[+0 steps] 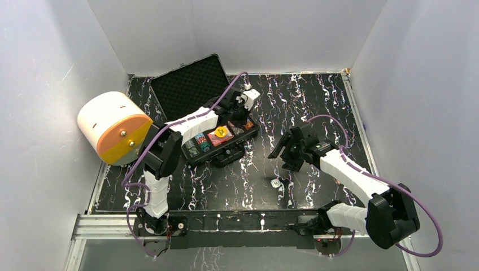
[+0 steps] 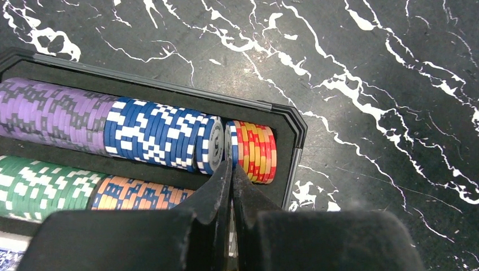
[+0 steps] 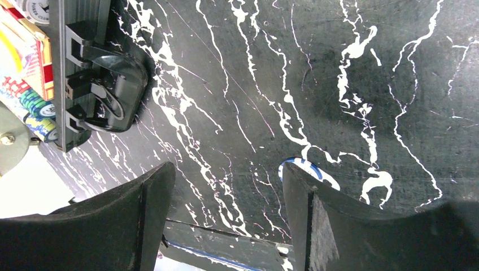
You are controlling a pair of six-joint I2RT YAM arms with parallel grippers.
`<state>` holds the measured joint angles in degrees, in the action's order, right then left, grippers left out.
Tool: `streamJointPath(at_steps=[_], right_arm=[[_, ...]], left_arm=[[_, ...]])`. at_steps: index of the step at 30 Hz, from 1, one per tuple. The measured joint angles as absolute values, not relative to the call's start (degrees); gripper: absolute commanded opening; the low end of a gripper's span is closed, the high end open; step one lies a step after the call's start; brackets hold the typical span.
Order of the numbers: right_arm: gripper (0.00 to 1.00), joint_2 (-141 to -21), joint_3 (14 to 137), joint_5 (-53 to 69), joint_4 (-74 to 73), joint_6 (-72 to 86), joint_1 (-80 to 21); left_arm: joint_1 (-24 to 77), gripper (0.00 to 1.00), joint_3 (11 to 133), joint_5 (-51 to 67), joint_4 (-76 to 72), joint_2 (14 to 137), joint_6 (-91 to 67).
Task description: Pack up texas hold em set
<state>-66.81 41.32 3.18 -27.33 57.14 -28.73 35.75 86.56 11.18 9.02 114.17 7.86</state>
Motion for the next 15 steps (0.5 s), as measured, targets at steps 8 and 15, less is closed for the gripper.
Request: streamJointPath(at_steps=[8,15], right_arm=[[0.76,-67.7,41.3,1.8,-31.0,54.1,-28.7],[0.79,-69.0,41.4,-1.1,-34.3,51.5,-30.0]], left_arm=[[35.7,0.0,86.8,11.3,9.0,115.0,7.7],[35.7,0.12,87.4,11.0,9.3,115.0,7.4]])
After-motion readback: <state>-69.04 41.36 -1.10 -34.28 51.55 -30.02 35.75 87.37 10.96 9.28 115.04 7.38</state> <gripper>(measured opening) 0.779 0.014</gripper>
